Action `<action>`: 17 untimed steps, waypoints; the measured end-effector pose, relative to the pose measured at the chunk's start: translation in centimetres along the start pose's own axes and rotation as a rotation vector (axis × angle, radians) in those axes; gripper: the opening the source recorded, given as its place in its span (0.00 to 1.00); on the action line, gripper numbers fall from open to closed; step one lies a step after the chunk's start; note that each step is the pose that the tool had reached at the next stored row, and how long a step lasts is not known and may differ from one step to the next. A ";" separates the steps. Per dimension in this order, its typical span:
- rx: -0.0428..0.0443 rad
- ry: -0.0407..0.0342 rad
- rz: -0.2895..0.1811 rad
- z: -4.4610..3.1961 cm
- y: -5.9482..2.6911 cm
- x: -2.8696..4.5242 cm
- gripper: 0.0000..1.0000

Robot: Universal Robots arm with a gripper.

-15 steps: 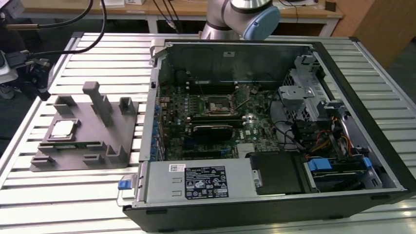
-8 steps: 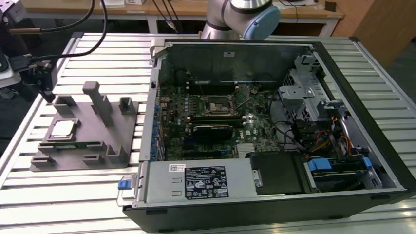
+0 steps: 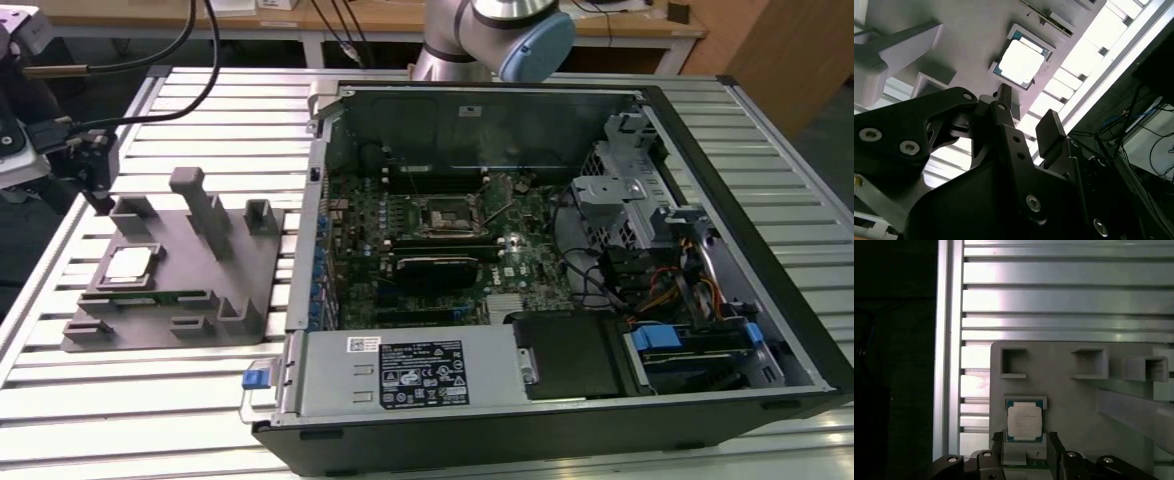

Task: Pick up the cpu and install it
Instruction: 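Pick up the cpu and move it towards the insertion slot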

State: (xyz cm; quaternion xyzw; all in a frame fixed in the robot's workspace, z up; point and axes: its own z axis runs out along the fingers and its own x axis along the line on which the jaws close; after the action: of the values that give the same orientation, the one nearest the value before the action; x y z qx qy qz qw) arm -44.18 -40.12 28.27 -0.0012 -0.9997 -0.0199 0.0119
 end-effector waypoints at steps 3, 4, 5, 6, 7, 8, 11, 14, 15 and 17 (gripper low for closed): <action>-0.0001 -0.0002 -0.001 0.13 0.00 0.03 0.47; -0.0001 -0.0002 -0.001 0.18 0.00 0.03 0.47; 0.0000 -0.0001 -0.001 0.22 -0.01 0.04 0.47; 0.0000 0.0000 -0.001 0.25 -0.01 0.04 0.47; 0.0001 0.0000 -0.001 0.29 -0.01 0.04 0.47; 0.0000 0.0000 -0.001 0.32 -0.01 0.04 0.47; 0.0000 -0.0001 -0.001 0.42 -0.01 0.04 0.47; 0.0000 0.0000 -0.001 0.48 -0.02 0.03 0.47; 0.0000 -0.0001 -0.001 0.50 -0.02 0.03 0.47; 0.0000 -0.0001 -0.001 0.52 -0.02 0.03 0.47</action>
State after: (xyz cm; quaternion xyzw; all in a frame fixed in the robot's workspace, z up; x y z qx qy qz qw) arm -44.23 -40.11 27.75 -0.0009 -0.9997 -0.0199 0.0119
